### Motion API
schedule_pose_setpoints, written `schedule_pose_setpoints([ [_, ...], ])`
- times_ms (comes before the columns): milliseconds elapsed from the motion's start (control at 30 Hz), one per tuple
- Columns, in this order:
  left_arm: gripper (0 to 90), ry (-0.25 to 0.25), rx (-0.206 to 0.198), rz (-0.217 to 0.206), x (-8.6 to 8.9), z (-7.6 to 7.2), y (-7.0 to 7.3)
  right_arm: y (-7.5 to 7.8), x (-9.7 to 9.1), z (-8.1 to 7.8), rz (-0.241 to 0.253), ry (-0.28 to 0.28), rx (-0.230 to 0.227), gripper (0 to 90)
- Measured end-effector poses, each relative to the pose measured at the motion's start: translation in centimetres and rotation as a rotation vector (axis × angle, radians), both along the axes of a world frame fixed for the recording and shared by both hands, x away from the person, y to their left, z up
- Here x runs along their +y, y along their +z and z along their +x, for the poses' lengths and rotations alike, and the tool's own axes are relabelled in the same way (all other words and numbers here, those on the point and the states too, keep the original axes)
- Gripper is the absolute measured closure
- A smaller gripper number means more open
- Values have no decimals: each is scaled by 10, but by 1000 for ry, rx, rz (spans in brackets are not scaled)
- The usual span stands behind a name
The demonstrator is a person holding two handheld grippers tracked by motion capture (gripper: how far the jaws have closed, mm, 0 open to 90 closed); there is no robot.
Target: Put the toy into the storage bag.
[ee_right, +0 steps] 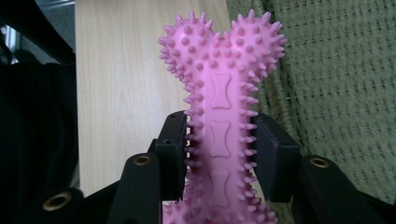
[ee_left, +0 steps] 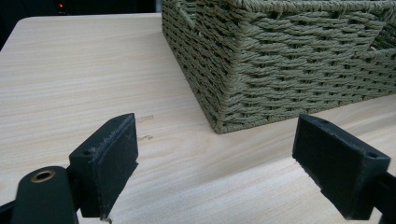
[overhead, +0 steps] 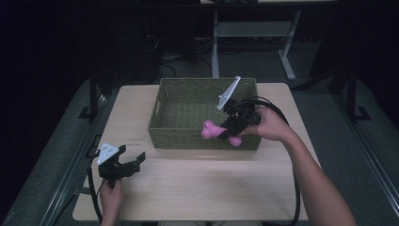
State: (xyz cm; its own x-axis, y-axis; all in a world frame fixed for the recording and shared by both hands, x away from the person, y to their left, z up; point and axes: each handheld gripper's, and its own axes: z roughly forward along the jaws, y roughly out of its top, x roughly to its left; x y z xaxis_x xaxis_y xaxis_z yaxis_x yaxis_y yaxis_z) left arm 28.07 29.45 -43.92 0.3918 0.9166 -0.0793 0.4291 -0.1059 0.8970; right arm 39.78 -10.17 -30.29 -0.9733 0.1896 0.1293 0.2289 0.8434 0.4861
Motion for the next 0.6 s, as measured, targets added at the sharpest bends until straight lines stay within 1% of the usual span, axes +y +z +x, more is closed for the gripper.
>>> schedule_pose_setpoints([
  [133, 137, 0, -1, 0, 0, 0, 0, 4, 2, 5, -10, -3, -4, 578],
  [200, 137, 0, -1, 0, 0, 0, 0, 6, 2, 7, -5, -4, -4, 578],
  [367, 137, 3, -1, -2, 0, 0, 0, 8, 3, 10, -13, -8, -8, 578],
  [467, 137, 3, 1, -3, 0, 0, 0, 10, 3, 15, -18, -9, -7, 578],
  [533, 137, 4, 1, -1, 1, 0, 0, 11, 3, 18, -8, -6, -5, 578],
  [600, 137, 7, 3, -4, 0, 0, 0, 11, 3, 19, -11, -8, -2, 578],
])
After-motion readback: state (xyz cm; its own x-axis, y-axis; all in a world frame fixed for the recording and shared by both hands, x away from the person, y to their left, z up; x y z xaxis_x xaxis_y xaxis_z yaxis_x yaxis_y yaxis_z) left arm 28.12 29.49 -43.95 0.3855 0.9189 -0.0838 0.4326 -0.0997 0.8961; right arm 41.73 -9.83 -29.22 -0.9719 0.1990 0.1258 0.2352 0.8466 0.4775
